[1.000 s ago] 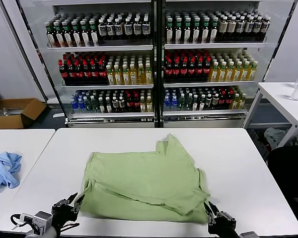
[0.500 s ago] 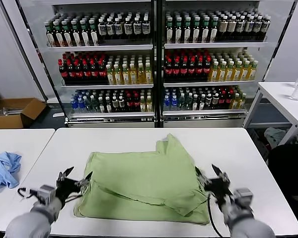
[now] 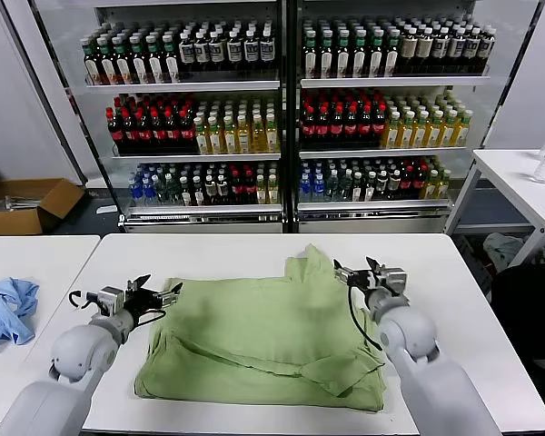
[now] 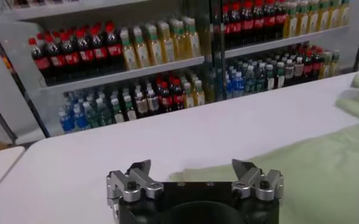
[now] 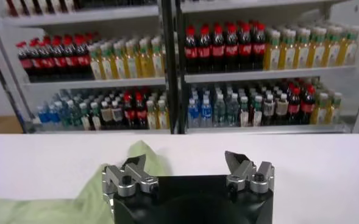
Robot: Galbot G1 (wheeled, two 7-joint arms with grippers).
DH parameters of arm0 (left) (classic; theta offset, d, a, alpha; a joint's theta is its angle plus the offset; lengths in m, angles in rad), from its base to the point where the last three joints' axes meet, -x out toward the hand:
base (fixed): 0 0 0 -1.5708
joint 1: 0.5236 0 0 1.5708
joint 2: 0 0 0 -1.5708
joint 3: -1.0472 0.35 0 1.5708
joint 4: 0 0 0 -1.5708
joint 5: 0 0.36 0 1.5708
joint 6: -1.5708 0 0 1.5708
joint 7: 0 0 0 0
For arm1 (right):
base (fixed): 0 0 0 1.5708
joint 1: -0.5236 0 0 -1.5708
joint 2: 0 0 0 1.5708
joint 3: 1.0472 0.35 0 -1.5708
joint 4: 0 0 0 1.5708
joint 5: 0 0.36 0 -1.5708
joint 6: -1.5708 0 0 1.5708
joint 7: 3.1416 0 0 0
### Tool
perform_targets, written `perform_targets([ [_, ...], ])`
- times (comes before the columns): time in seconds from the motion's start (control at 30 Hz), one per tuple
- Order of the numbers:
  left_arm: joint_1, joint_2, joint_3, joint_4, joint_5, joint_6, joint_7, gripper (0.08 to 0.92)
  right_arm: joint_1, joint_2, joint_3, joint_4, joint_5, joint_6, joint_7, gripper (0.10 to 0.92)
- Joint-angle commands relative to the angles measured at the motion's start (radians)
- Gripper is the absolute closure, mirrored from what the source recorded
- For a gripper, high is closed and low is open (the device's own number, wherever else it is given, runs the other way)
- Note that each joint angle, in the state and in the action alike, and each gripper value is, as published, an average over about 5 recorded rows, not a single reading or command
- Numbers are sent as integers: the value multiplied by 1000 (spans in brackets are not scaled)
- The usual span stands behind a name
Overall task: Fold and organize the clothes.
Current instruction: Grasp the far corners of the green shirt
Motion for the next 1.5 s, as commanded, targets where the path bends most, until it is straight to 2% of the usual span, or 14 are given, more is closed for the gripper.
perform_targets([
  [0.03,-162,-4,72,215,0,-4,37,177,193,86,-45,-323,-37,65,-41,203],
  [0.3,-179,-11,76,268,-5,-3,72,177,233,165,-45,-429,-99,101,-68,203],
  [0.5,-152,-6,57,262,-4,12,117,177,242,203,-46,-484,-148,113,-84,203],
  [0.8,-151,-15,57,287,8,3,115,198,246,230,-44,-527,-169,118,-86,211],
  [1.0,-144,-15,59,280,6,1,118,354,234,222,-43,-523,-156,101,-102,336],
  [1.3,-130,-30,73,269,11,-8,132,605,225,215,-36,-515,-131,124,-122,614],
  [1.4,-130,-38,76,268,15,-12,133,692,215,202,-33,-471,-90,159,-134,700],
  [1.5,-132,-41,77,267,12,-41,137,779,186,176,-32,-363,-27,166,-122,787],
])
